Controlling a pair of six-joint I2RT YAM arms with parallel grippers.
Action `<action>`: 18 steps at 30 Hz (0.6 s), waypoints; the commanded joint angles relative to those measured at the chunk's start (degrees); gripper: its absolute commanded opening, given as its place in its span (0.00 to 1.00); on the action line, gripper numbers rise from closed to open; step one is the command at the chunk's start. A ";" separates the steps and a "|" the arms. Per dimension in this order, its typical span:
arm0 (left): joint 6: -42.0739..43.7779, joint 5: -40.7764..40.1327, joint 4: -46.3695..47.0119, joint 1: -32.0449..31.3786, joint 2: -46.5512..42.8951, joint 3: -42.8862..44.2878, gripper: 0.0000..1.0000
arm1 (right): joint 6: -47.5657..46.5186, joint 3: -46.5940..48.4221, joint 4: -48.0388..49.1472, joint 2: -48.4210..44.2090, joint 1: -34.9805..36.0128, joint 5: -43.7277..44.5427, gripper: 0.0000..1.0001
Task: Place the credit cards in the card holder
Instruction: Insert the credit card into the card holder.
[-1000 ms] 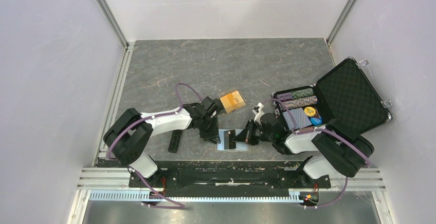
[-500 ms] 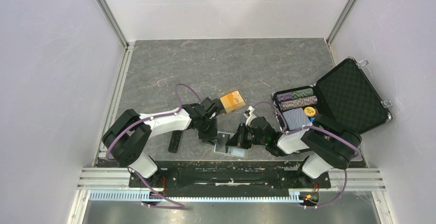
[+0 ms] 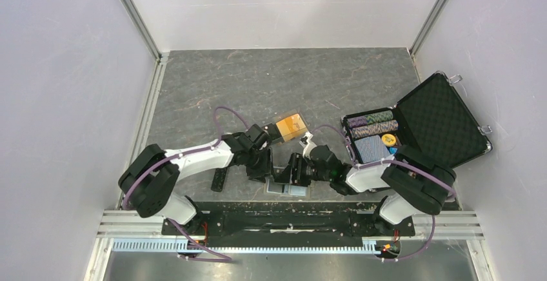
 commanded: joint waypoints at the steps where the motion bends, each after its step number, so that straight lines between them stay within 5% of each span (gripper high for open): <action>1: -1.50 -1.35 0.27 0.36 -5.92 0.53 0.55 | -4.52 3.42 -7.02 -4.55 0.95 1.73 0.64; 9: 0.04 2.73 -3.55 7.45 -13.43 2.39 0.70 | -16.20 12.51 -27.56 -13.34 0.77 8.51 0.94; 18: 1.77 10.43 -3.44 17.80 -16.83 5.20 0.71 | -29.56 30.76 -42.19 -9.10 -9.57 6.78 0.96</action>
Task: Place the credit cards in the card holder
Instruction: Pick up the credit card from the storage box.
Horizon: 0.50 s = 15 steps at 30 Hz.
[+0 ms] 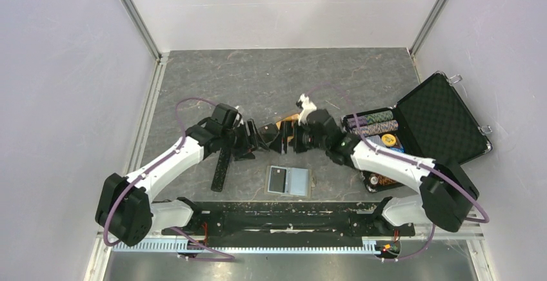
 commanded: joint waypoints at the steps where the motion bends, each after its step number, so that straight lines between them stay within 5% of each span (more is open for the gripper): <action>1: 2.33 5.47 -0.14 3.84 -1.48 3.69 0.71 | -9.39 11.20 -8.94 4.57 -6.93 -0.95 0.95; 9: 5.28 5.60 -2.70 8.00 -1.02 6.68 0.69 | -19.82 34.73 -23.69 24.26 -10.94 -2.89 0.86; 15: 7.82 4.00 -5.57 8.68 -0.65 7.81 0.69 | -21.60 40.45 -26.95 34.24 -10.85 -5.53 0.73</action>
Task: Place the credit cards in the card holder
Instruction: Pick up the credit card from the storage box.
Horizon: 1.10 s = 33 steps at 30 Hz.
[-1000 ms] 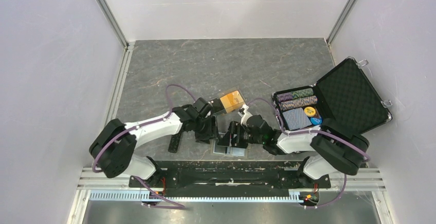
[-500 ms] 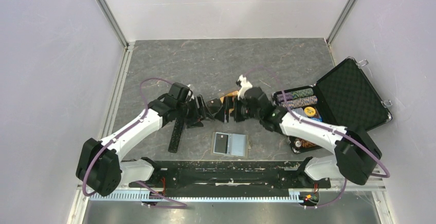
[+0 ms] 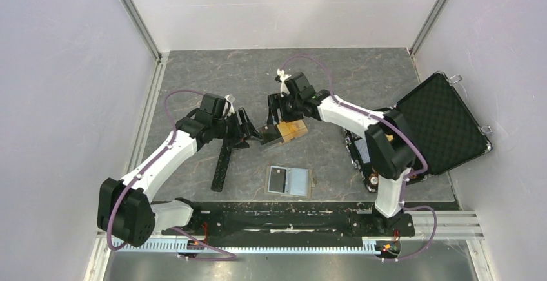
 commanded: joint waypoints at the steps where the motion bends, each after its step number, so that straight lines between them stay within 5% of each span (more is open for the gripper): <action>1: 4.60 0.05 -2.56 0.48 -0.19 2.26 0.69 | -3.53 3.13 -5.45 4.80 0.27 -3.17 0.71; 17: 5.43 1.26 -2.40 0.64 0.30 -0.06 0.69 | -0.11 1.69 -0.86 11.70 2.03 -10.49 0.36; 24: 5.63 1.23 -2.40 0.69 0.00 -0.94 0.69 | 2.93 -0.37 2.51 11.01 2.30 -13.71 0.00; 31: 5.79 0.90 -2.40 0.68 0.04 -1.37 0.70 | 3.73 -1.70 2.96 10.43 2.64 -13.04 0.00; 33: 5.90 0.72 -2.53 0.69 0.12 -1.35 0.70 | 3.07 -2.30 2.45 10.05 2.73 -11.72 0.11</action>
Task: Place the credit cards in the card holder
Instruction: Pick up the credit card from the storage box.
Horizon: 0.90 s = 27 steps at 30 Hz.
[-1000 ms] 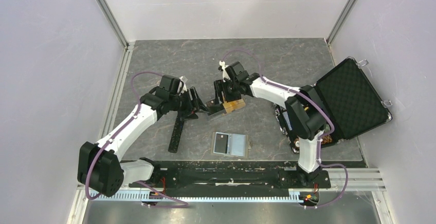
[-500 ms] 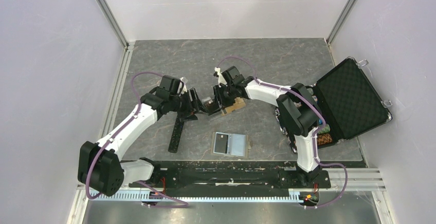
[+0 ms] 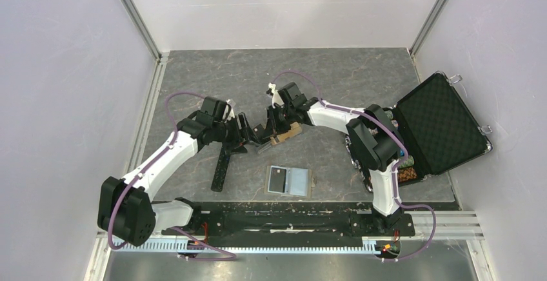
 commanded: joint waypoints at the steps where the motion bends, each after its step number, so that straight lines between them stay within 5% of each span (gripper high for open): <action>1: 3.44 0.58 -0.06 0.29 -0.14 -0.32 0.70 | -1.93 -2.16 -2.67 -0.57 1.14 3.87 0.20; 7: 3.89 0.05 -0.41 0.30 0.08 -0.30 0.70 | -4.46 -0.43 -6.33 -1.00 2.23 8.90 0.29; 15: 4.07 0.07 -0.46 0.37 0.25 -0.60 0.70 | -6.30 3.52 -10.86 -0.18 3.91 13.56 0.07; 18: 4.09 -0.03 -0.46 0.38 0.34 -0.78 0.70 | -7.35 5.04 -12.57 -0.01 4.75 15.78 0.06; 24: 4.29 -0.20 -0.46 0.39 0.26 -1.29 0.70 | -8.35 6.58 -14.42 0.89 5.42 17.16 0.36; 27: 4.42 -0.22 -0.46 0.37 0.17 -1.39 0.70 | -8.59 7.28 -14.88 1.43 5.77 17.29 0.39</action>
